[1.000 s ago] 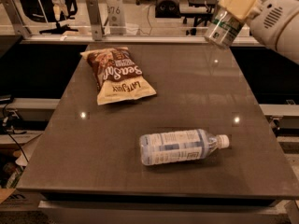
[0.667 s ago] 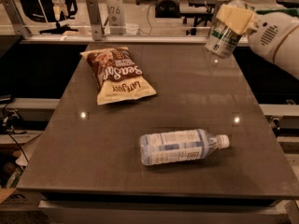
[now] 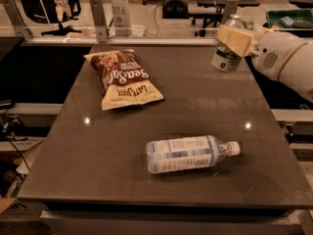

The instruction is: Place 7up can upright

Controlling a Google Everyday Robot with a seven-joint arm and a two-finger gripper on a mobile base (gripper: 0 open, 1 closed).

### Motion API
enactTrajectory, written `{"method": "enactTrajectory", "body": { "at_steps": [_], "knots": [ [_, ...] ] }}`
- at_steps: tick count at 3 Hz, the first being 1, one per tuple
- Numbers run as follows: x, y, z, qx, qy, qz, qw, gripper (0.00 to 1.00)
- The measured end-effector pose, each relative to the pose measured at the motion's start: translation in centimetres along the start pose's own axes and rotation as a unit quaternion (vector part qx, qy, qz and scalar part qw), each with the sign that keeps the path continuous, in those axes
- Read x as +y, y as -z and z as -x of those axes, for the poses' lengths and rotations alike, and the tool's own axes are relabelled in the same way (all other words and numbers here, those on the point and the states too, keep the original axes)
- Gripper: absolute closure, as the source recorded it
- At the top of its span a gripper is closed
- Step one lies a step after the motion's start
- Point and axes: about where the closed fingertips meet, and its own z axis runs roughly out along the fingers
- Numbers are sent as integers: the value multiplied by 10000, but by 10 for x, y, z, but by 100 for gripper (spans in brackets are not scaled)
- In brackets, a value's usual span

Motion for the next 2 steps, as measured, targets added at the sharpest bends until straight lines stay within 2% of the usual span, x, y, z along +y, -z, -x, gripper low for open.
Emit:
{"method": "enactTrajectory", "body": {
  "at_steps": [1, 2],
  "knots": [
    [-10, 4, 22, -200, 478, -391, 9979, 100],
    [-18, 13, 42, -420, 810, -628, 9938, 100]
  ]
}}
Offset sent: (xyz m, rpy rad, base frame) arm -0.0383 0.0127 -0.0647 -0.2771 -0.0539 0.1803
